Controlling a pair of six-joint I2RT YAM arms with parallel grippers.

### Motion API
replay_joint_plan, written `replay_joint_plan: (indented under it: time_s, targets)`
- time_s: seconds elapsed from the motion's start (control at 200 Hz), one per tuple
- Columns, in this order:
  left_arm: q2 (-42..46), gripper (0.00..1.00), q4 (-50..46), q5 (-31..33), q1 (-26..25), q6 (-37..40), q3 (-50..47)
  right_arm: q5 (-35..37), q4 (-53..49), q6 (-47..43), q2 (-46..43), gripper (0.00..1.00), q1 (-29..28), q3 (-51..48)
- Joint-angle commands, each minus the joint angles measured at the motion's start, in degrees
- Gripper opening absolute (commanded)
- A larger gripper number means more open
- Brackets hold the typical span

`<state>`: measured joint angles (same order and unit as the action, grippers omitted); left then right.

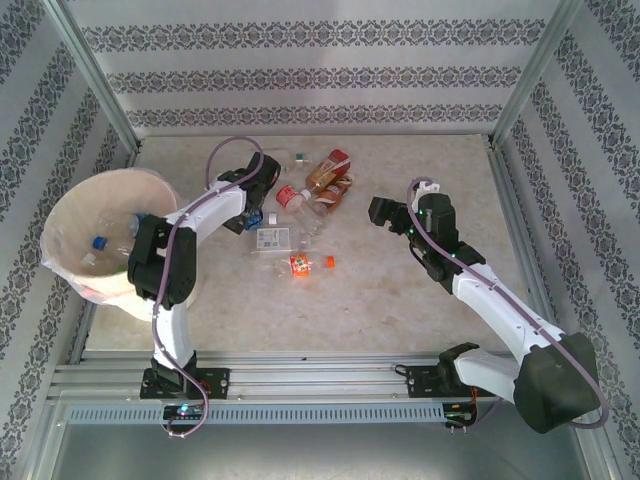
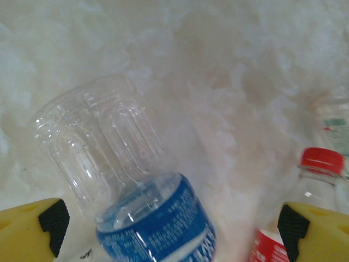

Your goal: Put the plastic bottles in the bin

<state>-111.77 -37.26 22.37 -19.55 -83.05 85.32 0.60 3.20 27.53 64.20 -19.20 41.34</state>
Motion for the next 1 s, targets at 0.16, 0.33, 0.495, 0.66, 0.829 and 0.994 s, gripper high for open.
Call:
replay_joint_plan:
  time_s: [0.16,0.33,0.495,0.66,0.829,0.994]
  targets:
    - [-6.1,0.98,-0.9,2.9,2.7,-3.7,0.9,-0.7,-2.9,-2.1,-1.7,0.98,0.6,0.9]
    - [-7.7,0.83,5.8,2.6,3.5,-0.9,-0.2,-0.7,-3.8,-2.2,-2.2,0.98,0.6,1.1]
    - [-8.5,0.7,9.6,3.7,3.9,0.3,-0.4,-0.8,-4.6,-2.0,-2.5,0.98,0.6,1.2]
    - [-7.9,0.61,14.6,3.5,4.8,3.2,-1.0,-0.5,-5.1,-2.1,-3.3,0.98,0.6,1.2]
    - [-5.7,0.55,17.5,1.5,4.9,9.5,0.2,0.2,-4.7,-2.3,-4.5,0.98,0.6,0.7]
    - [-0.5,0.52,21.6,-1.4,4.6,12.0,-2.0,0.3,-4.1,-2.3,-5.0,0.98,0.6,0.5]
